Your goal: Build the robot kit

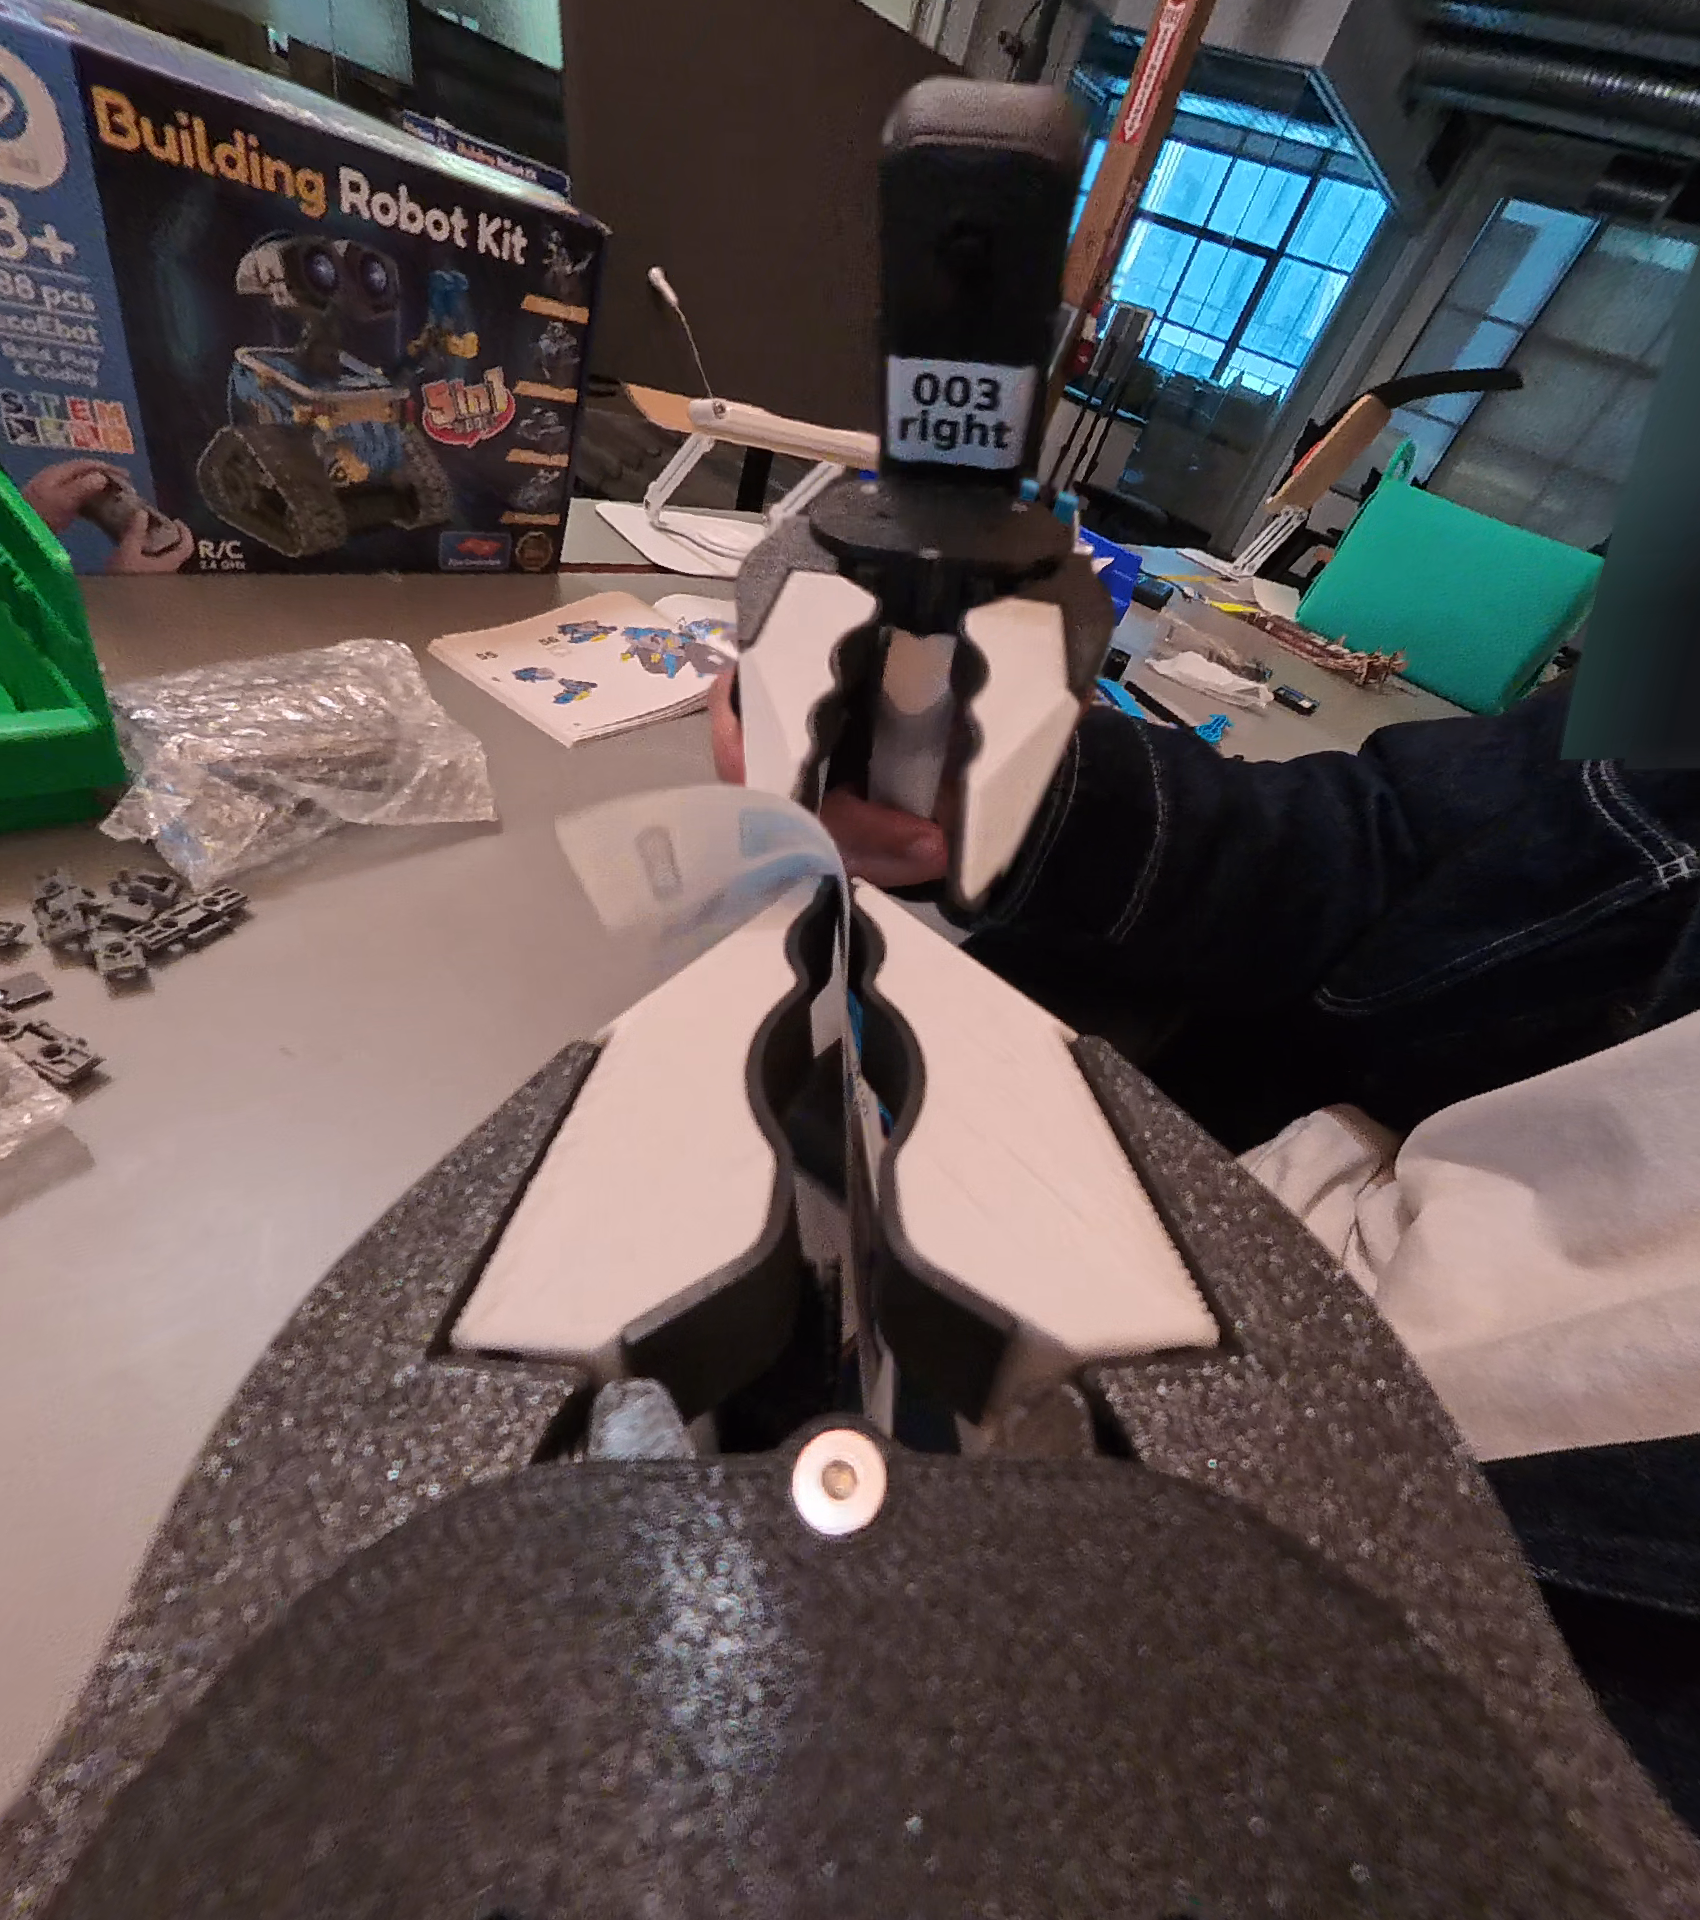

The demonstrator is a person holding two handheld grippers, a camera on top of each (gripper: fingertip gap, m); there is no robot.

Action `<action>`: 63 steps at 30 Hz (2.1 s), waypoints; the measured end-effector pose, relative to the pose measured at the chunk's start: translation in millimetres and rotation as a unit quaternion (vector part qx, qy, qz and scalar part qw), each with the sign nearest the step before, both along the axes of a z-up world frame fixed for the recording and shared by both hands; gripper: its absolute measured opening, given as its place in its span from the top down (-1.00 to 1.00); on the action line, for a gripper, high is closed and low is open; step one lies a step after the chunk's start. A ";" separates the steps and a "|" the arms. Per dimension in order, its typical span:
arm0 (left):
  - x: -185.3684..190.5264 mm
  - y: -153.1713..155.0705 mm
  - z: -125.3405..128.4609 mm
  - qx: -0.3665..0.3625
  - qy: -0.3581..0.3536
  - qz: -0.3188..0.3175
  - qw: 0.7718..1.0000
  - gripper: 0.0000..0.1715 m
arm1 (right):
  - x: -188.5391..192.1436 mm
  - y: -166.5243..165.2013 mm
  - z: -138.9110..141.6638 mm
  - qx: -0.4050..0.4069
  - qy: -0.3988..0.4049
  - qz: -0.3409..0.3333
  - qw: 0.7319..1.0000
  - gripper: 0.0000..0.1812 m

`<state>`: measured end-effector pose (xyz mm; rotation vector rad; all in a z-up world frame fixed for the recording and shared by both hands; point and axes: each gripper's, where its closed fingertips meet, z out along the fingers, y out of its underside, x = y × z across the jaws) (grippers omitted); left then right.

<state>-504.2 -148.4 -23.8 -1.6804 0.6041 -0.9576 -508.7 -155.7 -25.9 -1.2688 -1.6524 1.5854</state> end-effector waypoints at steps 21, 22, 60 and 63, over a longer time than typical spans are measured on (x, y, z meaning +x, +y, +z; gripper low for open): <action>16.4 -18.8 14.3 0.123 0.023 -0.018 0.992 1.00 | 9.9 -16.2 14.2 -0.216 -0.019 0.121 0.969 0.88; 16.1 -21.0 13.6 0.119 0.016 -0.025 0.992 1.00 | 10.5 -16.0 14.2 -0.218 -0.016 0.123 0.968 0.92; 7.2 -12.7 -4.3 0.064 0.006 -0.021 0.998 1.00 | 3.6 -12.5 -5.8 0.049 -0.023 0.014 0.998 0.79; 12.1 -19.1 -0.9 0.089 0.013 -0.035 0.995 1.00 | 7.7 -16.2 -2.0 -0.003 -0.024 0.043 0.999 0.88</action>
